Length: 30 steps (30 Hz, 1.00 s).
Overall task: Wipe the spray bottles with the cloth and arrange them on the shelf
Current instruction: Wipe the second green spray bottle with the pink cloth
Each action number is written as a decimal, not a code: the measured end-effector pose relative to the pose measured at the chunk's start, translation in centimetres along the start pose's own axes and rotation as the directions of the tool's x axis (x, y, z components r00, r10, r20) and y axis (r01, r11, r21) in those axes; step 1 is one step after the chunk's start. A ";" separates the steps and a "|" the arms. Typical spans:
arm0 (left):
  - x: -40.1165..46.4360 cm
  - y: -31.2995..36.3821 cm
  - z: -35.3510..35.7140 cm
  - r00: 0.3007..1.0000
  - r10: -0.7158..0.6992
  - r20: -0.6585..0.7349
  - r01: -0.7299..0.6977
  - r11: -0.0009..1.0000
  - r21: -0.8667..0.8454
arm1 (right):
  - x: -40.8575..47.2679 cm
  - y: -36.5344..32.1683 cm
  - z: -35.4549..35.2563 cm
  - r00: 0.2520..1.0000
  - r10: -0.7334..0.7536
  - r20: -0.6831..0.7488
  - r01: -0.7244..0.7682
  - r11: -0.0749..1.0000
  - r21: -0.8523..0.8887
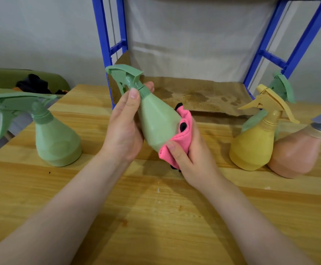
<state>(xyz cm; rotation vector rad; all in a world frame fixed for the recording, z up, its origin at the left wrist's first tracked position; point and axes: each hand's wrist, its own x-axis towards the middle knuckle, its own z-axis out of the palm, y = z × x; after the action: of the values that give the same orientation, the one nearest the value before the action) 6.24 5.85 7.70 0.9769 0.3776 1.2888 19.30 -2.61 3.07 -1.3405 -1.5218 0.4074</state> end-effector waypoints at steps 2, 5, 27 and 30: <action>-0.3 0.0 0.1 0.994 0.031 0.103 -0.038 0.997 0.066 | 0.2 -0.6 -0.1 1.000 -0.021 -0.016 0.020 0.998 -0.062; -1.0 -1.0 0.4 0.979 0.005 0.205 -0.030 0.992 0.119 | 0.5 -1.1 -0.6 0.997 -0.035 -0.069 0.024 0.988 -0.152; -0.1 -0.5 0.3 0.997 -0.074 -0.034 0.071 0.995 -0.076 | 0.2 -0.4 1.2 0.990 -0.068 -0.125 0.033 0.964 -0.265; 0.9 0.4 -0.7 0.991 -0.092 -0.096 0.080 0.990 -0.118 | -0.1 -0.5 1.2 0.995 -0.003 -0.097 -0.018 0.977 -0.214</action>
<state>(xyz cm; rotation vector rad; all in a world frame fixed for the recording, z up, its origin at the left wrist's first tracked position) 5.74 6.94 7.86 0.7925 0.4155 1.2705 18.00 -2.47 2.95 -1.5118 -1.5123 0.1829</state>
